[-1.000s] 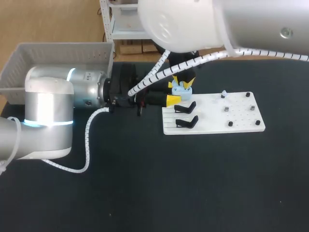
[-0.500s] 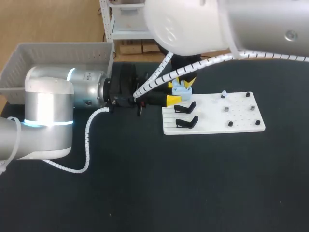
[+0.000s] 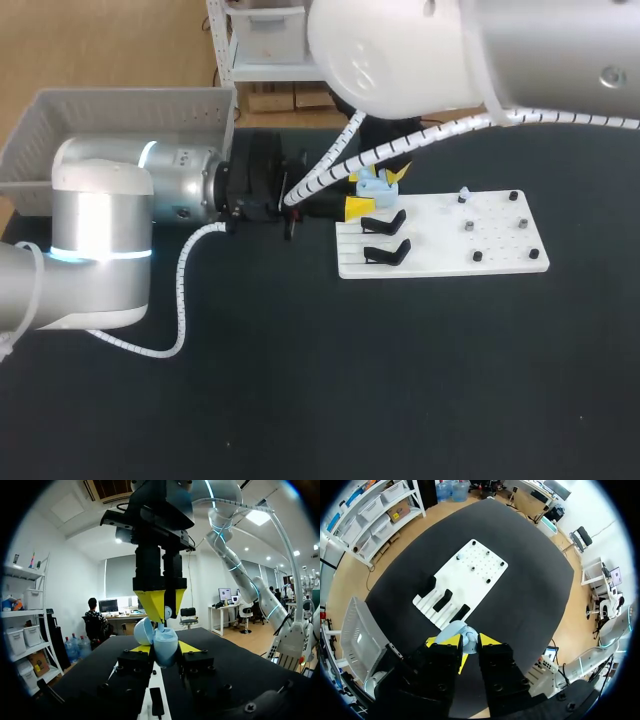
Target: Pick up each earbud case from the left stands, insert the matching earbuds, close the lid, and place the case in the box.
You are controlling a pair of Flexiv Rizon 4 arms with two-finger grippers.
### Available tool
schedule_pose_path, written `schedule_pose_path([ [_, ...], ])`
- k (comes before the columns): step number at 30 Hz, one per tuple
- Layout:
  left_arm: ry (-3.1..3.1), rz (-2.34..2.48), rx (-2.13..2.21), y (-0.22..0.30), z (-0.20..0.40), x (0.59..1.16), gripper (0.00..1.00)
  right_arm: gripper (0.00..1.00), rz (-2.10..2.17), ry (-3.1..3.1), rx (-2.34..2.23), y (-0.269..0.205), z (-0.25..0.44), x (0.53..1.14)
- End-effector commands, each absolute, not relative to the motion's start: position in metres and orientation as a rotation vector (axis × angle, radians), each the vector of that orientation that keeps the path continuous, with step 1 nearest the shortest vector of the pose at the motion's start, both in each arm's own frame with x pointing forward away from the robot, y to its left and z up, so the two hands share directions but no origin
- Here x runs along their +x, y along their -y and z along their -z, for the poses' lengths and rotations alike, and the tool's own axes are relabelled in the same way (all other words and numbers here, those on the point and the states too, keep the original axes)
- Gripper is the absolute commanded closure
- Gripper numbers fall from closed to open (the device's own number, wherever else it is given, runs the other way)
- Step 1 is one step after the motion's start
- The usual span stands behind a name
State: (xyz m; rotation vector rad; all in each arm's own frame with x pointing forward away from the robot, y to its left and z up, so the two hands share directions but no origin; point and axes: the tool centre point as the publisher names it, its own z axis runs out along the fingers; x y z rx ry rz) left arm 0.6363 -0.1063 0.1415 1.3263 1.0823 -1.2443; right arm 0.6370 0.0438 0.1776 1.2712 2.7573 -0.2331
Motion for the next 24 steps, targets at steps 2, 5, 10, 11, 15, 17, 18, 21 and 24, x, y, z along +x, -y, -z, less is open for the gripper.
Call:
schedule_pose_path([
  [2, -1.082, 1.243, 1.325, 0.106, -0.141, 0.637, 1.0, 1.0, 0.232, -2.755, 1.269, -0.042, -0.175, 0.636],
  [5, -1.082, 1.243, 1.325, 0.106, -0.141, 0.637, 1.0, 0.93, 0.221, -2.758, 1.275, -0.042, -0.174, 0.636],
  [10, -1.082, 1.243, 1.325, 0.106, -0.141, 0.637, 1.0, 0.24, 0.186, -2.762, 1.284, -0.04, -0.179, 0.634],
  [11, -1.082, 1.243, 1.325, 0.106, -0.141, 0.637, 1.0, 0.24, 0.164, -2.763, 1.28, -0.04, -0.181, 0.632],
  [15, -1.082, 1.243, 1.325, 0.106, -0.141, 0.637, 1.0, 0.34, 0.065, -2.752, 1.258, -0.038, -0.197, 0.617],
  [17, -1.082, 1.243, 1.325, 0.106, -0.141, 0.637, 1.0, 0.36, 0.028, -2.738, 1.232, -0.035, -0.206, 0.61],
  [18, -1.082, 1.243, 1.325, 0.106, -0.141, 0.637, 1.0, 0.37, 0.0, -2.735, 1.218, -0.032, -0.21, 0.608],
  [21, -1.082, 1.243, 1.325, 0.106, -0.141, 0.637, 1.0, 0.49, -0.107, -2.711, 1.103, -0.024, -0.221, 0.606],
  [24, -1.082, 1.243, 1.325, 0.106, -0.141, 0.637, 1.0, 0.52, -0.2, -2.669, 1.015, -0.009, -0.226, 0.61],
])
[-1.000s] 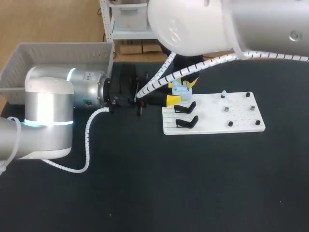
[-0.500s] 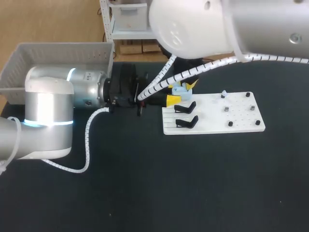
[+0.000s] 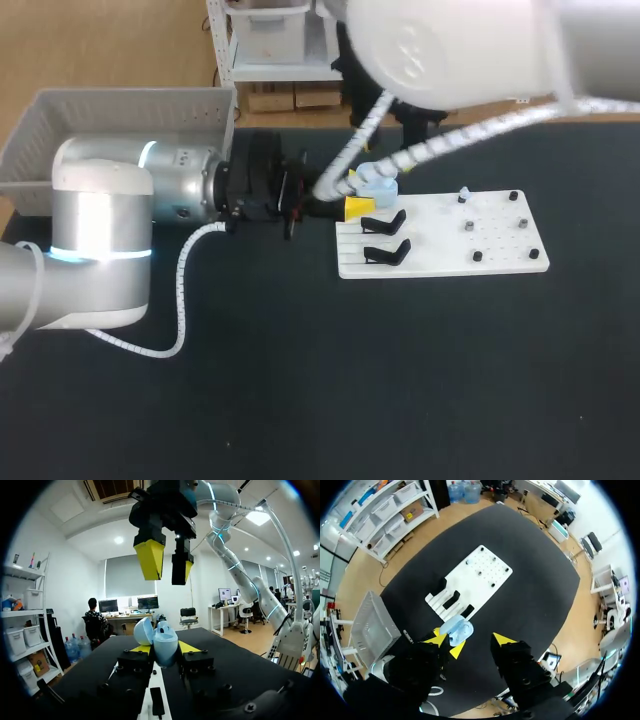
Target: Pick up each earbud case from the left stands, insert the matching earbuds, close the lid, and place the case in the box.
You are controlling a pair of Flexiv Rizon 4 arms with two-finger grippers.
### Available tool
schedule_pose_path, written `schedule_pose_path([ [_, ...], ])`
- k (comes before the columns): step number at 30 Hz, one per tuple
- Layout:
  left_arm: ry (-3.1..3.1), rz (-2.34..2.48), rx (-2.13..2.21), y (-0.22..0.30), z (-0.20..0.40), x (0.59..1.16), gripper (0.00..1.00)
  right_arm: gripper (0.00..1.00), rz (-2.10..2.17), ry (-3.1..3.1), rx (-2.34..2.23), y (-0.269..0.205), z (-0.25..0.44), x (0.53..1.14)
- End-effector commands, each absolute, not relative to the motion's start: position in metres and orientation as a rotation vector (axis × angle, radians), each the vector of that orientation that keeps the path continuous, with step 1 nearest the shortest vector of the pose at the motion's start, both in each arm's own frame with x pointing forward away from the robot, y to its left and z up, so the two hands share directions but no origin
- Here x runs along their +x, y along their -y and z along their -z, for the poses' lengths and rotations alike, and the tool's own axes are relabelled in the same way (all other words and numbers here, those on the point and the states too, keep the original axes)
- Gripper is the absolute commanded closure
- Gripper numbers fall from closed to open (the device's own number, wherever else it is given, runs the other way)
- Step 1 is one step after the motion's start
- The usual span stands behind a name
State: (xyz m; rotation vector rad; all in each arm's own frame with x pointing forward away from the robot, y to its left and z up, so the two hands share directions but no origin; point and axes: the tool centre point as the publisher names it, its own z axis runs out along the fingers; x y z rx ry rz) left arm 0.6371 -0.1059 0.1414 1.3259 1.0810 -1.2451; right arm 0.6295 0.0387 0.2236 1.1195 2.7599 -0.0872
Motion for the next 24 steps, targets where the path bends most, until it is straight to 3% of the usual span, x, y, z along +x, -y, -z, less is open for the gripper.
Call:
schedule_pose_path([
  [1, -1.082, 1.243, 1.325, 0.106, -0.141, 0.637, 1.0, 0.51, -0.201, -2.661, 0.952, -0.005, -0.228, 0.611],
  [3, -1.082, 1.243, 1.325, 0.106, -0.141, 0.637, 1.0, 0.45, -0.223, -2.655, 0.854, 0.002, -0.229, 0.615],
  [8, -1.082, 1.243, 1.325, 0.106, -0.141, 0.637, 1.0, 0.5, -0.162, -2.642, 0.756, 0.019, -0.226, 0.633],
  [9, -1.082, 1.243, 1.325, 0.106, -0.141, 0.637, 1.0, 0.44, -0.159, -2.642, 0.748, 0.022, -0.224, 0.637],
  [12, -1.082, 1.243, 1.325, 0.106, -0.141, 0.637, 1.0, 0.41, -0.119, -2.634, 0.739, 0.032, -0.216, 0.651],
  [15, -1.082, 1.243, 1.325, 0.106, -0.141, 0.637, 1.0, 0.51, -0.101, -2.627, 0.733, 0.038, -0.207, 0.663],
  [17, -1.082, 1.243, 1.325, 0.106, -0.141, 0.637, 1.0, 0.51, -0.102, -2.641, 0.741, 0.042, -0.199, 0.671],
  [18, -1.082, 1.243, 1.325, 0.106, -0.141, 0.637, 1.0, 0.47, -0.093, -2.646, 0.74, 0.043, -0.194, 0.674],
  [19, -1.082, 1.243, 1.325, 0.106, -0.141, 0.637, 1.0, 0.35, -0.088, -2.658, 0.742, 0.045, -0.19, 0.677],
  [21, -1.082, 1.243, 1.325, 0.106, -0.141, 0.637, 1.0, 0.0, -0.095, -2.66, 0.745, 0.047, -0.184, 0.681],
  [24, -1.082, 1.243, 1.325, 0.106, -0.141, 0.637, 1.0, 0.0, -0.128, -2.672, 0.749, 0.049, -0.179, 0.684],
])
